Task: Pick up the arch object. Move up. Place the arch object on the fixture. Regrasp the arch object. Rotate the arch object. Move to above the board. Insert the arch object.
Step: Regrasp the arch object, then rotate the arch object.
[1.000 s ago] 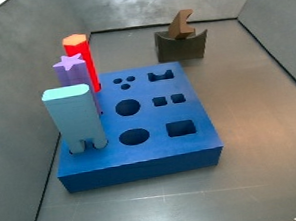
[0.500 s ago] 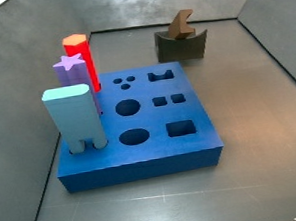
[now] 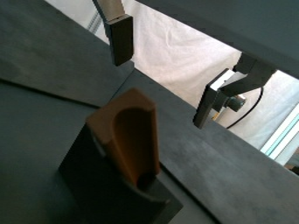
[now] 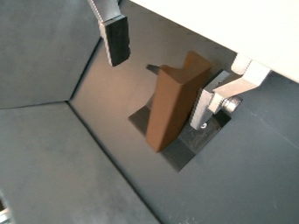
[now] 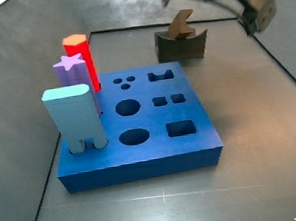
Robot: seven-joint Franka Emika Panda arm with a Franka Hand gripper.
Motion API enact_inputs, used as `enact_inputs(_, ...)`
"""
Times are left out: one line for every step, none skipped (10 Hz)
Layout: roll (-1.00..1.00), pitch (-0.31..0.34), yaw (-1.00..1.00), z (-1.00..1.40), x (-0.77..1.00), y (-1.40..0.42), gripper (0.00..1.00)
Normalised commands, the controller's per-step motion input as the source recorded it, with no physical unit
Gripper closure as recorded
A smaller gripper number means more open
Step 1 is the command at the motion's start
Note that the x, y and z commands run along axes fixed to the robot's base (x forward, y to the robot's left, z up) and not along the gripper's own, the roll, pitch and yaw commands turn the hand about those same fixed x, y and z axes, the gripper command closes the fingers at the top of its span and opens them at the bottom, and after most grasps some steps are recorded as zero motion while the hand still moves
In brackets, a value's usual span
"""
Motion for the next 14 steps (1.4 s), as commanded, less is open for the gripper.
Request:
enact_inputs(0.05, -0.041, -0.02, -0.99, 0.10, 0.02, 0.00)
enact_inputs(0.06, -0.028, -0.02, -0.83, 0.09, 0.01, 0.00)
enact_inputs(0.06, -0.004, -0.01, -0.62, 0.08, 0.00, 0.00)
enact_inputs(0.06, 0.010, -0.01, -0.46, 0.08, 0.00, 0.00)
enact_inputs(0.06, 0.026, 0.01, -0.27, 0.09, -0.01, 0.00)
enact_inputs(0.06, 0.034, 0.01, -0.17, 0.09, -0.01, 0.00)
enact_inputs(0.00, 0.000, 0.00, 0.00, 0.00, 0.00, 1.00)
enact_inputs(0.00, 0.000, 0.00, 0.96, -1.00, 0.39, 1.00)
enact_inputs(-0.01, -0.005, 0.00, 0.96, -1.00, 0.39, 1.00)
enact_inputs(-0.09, -0.055, 0.01, 0.94, -1.00, 0.36, 1.00)
enact_inputs(-0.12, -0.075, 0.00, 0.91, -1.00, 0.33, 1.00)
enact_inputs(-0.14, -0.104, -0.01, 0.87, -1.00, 0.28, 1.00)
enact_inputs(-0.14, -0.113, -0.03, 0.84, -1.00, 0.26, 1.00)
enact_inputs(-0.15, -0.124, -0.05, 0.79, -1.00, 0.23, 1.00)
